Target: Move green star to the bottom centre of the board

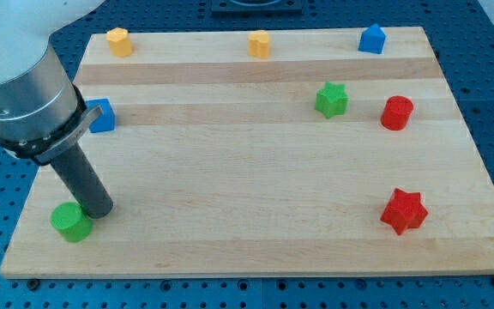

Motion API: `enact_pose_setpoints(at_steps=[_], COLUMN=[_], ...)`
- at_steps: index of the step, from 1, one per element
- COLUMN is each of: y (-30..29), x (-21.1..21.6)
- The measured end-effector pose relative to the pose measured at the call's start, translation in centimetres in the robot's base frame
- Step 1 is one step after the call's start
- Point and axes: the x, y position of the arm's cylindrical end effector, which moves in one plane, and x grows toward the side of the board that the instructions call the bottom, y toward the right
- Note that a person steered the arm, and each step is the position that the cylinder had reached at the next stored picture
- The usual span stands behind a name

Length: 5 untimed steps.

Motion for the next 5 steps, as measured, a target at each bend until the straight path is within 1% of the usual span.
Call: enact_pose_setpoints(at_steps=[1,2,5], y=[1.7,5.7,10.0], x=[0.0,-1.2,-10.2])
